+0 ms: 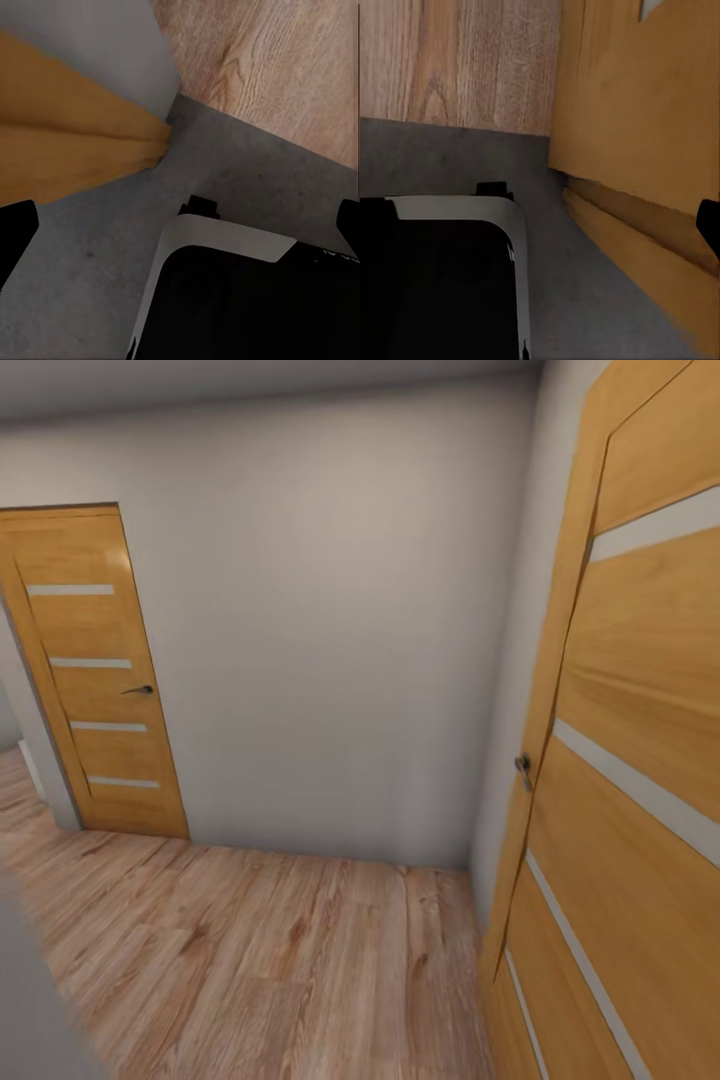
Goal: Move the two storage containers from the living room to the garage. In the garage, place one container on the floor and stack the other container on top of it (either order is fine).
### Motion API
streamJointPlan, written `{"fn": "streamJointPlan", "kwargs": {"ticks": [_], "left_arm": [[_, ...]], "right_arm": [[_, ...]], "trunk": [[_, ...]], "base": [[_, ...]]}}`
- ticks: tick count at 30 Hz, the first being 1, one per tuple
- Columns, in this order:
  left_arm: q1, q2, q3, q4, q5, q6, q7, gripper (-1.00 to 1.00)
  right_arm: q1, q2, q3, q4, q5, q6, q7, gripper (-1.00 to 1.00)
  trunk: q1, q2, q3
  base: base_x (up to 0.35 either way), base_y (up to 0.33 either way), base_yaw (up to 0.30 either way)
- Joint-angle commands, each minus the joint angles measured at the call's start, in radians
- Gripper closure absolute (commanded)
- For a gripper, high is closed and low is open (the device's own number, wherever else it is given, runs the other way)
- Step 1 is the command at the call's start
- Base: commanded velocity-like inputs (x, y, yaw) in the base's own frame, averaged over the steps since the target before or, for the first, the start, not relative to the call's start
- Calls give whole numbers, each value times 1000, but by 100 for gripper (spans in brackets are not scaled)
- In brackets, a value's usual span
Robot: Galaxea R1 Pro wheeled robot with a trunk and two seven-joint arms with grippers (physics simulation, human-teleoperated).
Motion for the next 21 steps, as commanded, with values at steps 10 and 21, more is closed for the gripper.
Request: {"fn": "streamJointPlan", "kwargs": {"ticks": [10, 21], "left_arm": [[-1, 0, -6, 1, 8, -3, 2, -100], [-1, 0, -6, 1, 8, -4, 2, -100]], "right_arm": [[-2, 0, 8, 3, -7, -5, -1, -100], [-2, 0, 8, 3, -7, -5, -1, -100]], "trunk": [[1, -1, -1], [1, -1, -1]], "base": [[321, 0, 0], [322, 0, 0]]}}
